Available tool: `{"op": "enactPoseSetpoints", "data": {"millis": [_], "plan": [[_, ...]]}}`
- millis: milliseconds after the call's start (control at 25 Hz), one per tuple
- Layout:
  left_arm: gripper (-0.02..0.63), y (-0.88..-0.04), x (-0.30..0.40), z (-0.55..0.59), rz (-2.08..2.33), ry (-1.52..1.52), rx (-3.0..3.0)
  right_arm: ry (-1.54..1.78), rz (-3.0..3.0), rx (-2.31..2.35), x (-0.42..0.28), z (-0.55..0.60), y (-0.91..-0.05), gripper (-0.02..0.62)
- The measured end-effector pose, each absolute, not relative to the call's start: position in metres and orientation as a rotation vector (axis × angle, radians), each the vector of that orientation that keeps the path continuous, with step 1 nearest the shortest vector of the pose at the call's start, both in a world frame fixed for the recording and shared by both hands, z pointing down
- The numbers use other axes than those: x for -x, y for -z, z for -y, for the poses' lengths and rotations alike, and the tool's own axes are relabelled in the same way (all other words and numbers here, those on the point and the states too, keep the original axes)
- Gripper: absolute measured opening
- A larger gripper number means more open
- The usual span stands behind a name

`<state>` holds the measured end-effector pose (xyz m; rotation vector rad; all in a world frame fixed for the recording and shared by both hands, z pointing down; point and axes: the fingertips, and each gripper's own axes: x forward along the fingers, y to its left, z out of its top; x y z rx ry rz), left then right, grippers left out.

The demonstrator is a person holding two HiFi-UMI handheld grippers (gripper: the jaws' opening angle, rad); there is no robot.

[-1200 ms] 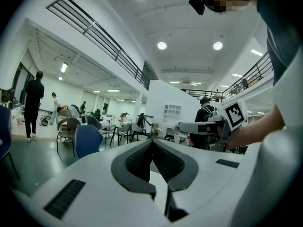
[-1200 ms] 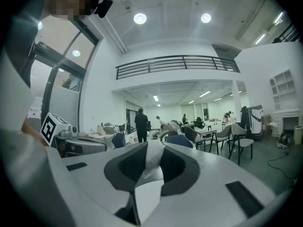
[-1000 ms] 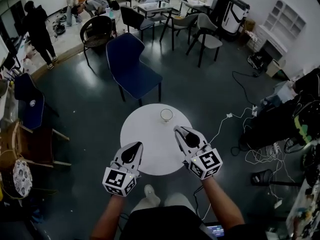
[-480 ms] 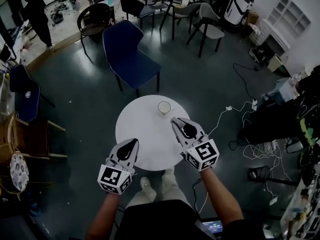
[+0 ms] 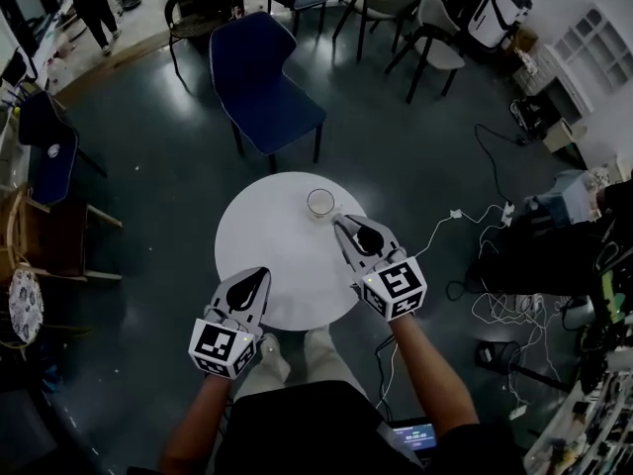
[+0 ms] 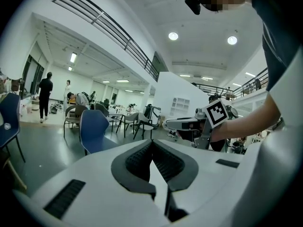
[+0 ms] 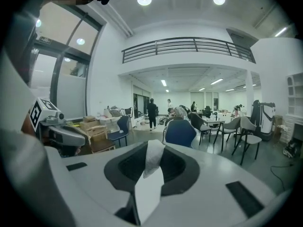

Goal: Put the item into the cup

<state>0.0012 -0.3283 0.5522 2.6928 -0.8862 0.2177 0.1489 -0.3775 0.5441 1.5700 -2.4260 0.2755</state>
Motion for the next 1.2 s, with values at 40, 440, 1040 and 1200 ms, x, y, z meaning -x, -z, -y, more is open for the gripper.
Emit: {"op": "enactPoseSetpoints", "data": {"millis": [40,440,1040,1200], "plan": [[0.015,-0.557,-0.006,0.329,0.892,-0.221,-2.685,-0.281,2.426,-1.555,-0.153,0.381,-0.550,0.075],[0.015,-0.599,-0.029,0.338,0.989,-0.262,-2.563,-0.227,2.374,-1.300,-0.175,0.434,-0.620,0.075],[0.015,-0.640,-0.024,0.321,1.079,-0.299,-2.472,-0.088,2.184,-1.022,-0.165,0.485,-0.720,0.075],[0.015,-0.649,-0.020,0.313,1.102,-0.320,-2.442,-0.070,2.129,-0.960,-0.165,0.493,-0.742,0.075]]}}
